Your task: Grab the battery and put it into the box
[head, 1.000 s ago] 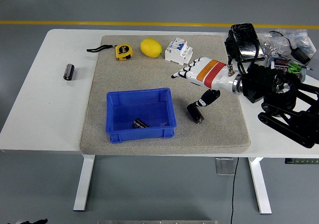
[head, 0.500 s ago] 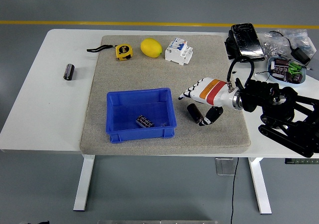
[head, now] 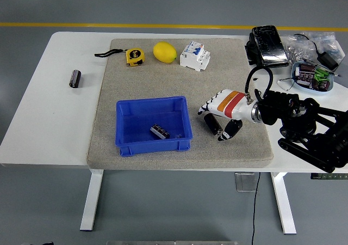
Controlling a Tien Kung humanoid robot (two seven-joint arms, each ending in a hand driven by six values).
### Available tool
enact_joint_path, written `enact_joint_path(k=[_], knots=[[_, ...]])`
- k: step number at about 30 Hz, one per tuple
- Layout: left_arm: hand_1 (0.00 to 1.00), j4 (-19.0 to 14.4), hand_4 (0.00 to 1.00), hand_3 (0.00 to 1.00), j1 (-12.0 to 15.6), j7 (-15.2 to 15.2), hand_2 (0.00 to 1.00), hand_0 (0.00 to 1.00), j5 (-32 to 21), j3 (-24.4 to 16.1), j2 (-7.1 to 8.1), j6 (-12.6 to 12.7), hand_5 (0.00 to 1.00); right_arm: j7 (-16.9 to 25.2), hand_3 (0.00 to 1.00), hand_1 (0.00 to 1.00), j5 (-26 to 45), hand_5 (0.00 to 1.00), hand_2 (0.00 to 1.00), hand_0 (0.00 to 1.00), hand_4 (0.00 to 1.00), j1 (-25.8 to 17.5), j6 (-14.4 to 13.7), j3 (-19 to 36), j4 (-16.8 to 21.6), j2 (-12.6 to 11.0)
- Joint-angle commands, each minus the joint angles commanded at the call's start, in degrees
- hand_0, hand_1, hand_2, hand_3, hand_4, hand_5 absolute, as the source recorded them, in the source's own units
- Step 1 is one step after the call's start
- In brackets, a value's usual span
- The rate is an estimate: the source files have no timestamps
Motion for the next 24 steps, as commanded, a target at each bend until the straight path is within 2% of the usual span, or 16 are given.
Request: enact_joint_path(k=[2,3,8,9,14,15,20,21,24], knots=[[0.701,-0.02,0.627,0.616,-0.09,0.06,0.747,0.717,0.13,-0.07,0.0,-0.04,0.494,0.07,0.807,0.695,0.06,0.304,0.754,0.704,0.998,0.06,-0.13,-0.16,-0.45,0.23],[0.704,-0.04,0.627,0.614,-0.13,0.05,0.747,0.717,0.07,0.0,0.01,-0.06,0.493,0.11,0.781,0.643,0.16,0.301,0.699,0.651,0.998,0.07,-0.18,-0.2,-0.61,0.28],[0.704,-0.05,0.627,0.614,-0.29,-0.01,0.747,0.717,-0.15,0.12,0.03,-0.1,0.493,0.36,0.781,0.643,0.04,0.301,0.699,0.651,0.998,-0.03,-1.17,-0.26,-1.04,0.35],[0.703,-0.06,0.627,0.614,-0.32,-0.03,0.747,0.715,-0.22,0.16,0.02,-0.1,0.494,0.35,0.692,0.591,0.02,0.28,0.651,0.6,0.943,-0.03,-1.31,-0.24,-1.18,0.36],[0.703,-0.05,0.627,0.614,-0.44,-0.07,0.747,0.715,-0.41,0.28,-0.02,-0.1,0.494,0.34,0.692,0.591,0.54,0.28,0.651,0.6,0.943,-0.12,-1.22,-0.01,-1.99,0.41],[0.704,-0.06,0.627,0.613,-0.46,-0.07,0.744,0.716,-0.38,0.27,-0.02,-0.11,0.494,0.34,0.585,0.52,0.6,0.151,0.566,0.552,0.761,-0.15,-1.19,0.02,-2.06,0.42],[0.704,-0.08,0.627,0.613,-0.52,-0.12,0.744,0.716,-0.61,0.4,-0.04,-0.14,0.494,0.31,0.585,0.52,0.91,0.151,0.566,0.552,0.761,-0.42,-1.45,-0.19,-2.41,0.54],[0.703,-0.1,0.627,0.613,-0.54,-0.13,0.745,0.715,-0.64,0.46,-0.04,-0.15,0.494,0.34,0.545,0.489,0.99,0.127,0.529,0.54,0.735,-0.46,-1.54,-0.24,-2.41,0.55],[0.703,-0.11,0.627,0.613,-0.56,-0.13,0.745,0.715,-0.66,0.46,-0.05,-0.15,0.494,0.33,0.545,0.489,1.11,0.127,0.529,0.54,0.735,-0.56,-1.87,-0.32,-2.39,0.59]])
